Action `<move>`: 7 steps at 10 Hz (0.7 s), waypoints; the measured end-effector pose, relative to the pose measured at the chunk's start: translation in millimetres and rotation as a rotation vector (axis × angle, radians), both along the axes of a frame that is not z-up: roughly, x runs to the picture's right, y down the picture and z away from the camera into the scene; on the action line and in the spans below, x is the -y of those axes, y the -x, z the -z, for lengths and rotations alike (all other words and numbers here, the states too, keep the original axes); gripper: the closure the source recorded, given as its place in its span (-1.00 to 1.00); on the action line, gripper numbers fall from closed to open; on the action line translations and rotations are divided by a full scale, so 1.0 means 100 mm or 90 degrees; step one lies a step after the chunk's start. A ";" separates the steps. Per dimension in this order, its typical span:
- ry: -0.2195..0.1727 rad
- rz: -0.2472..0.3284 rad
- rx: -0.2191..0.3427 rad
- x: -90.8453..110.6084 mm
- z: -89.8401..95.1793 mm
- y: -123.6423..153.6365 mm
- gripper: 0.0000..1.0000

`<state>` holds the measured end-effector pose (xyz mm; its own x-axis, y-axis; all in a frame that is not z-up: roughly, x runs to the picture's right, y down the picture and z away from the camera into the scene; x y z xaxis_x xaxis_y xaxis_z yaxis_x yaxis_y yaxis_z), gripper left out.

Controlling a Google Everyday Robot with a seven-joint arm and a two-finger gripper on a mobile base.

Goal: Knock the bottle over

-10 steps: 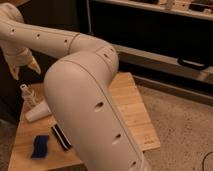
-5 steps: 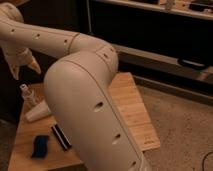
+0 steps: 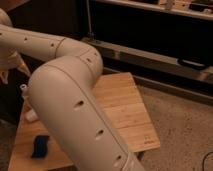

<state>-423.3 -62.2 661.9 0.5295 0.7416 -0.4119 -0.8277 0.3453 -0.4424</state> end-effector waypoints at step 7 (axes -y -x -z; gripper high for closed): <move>0.015 0.019 0.051 -0.21 -0.32 0.32 0.44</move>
<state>-454.9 -41.7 694.2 0.5826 0.7161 -0.3845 -0.7793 0.3578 -0.5144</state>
